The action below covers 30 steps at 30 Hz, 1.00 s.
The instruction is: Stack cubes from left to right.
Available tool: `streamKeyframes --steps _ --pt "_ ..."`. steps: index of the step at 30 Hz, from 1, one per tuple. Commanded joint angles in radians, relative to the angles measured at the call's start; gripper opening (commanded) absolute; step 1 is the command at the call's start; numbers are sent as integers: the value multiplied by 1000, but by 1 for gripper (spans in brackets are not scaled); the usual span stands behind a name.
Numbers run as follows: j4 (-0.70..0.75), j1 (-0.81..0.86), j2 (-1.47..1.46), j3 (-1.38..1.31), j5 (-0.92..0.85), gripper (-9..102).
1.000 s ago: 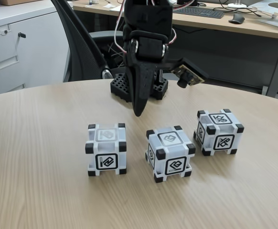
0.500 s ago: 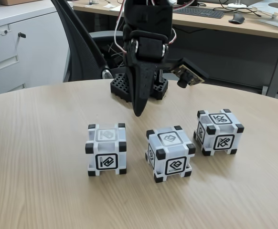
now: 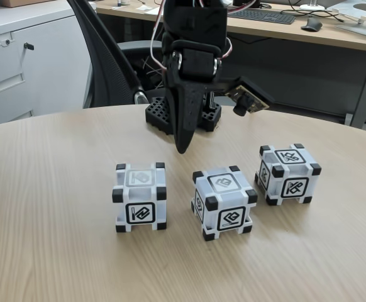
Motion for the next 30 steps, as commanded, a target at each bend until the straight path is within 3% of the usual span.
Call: streamKeyframes --steps 1,30 --pt "11 9 20 -46 6 0" --pt "9 11 -51 -52 0 0"
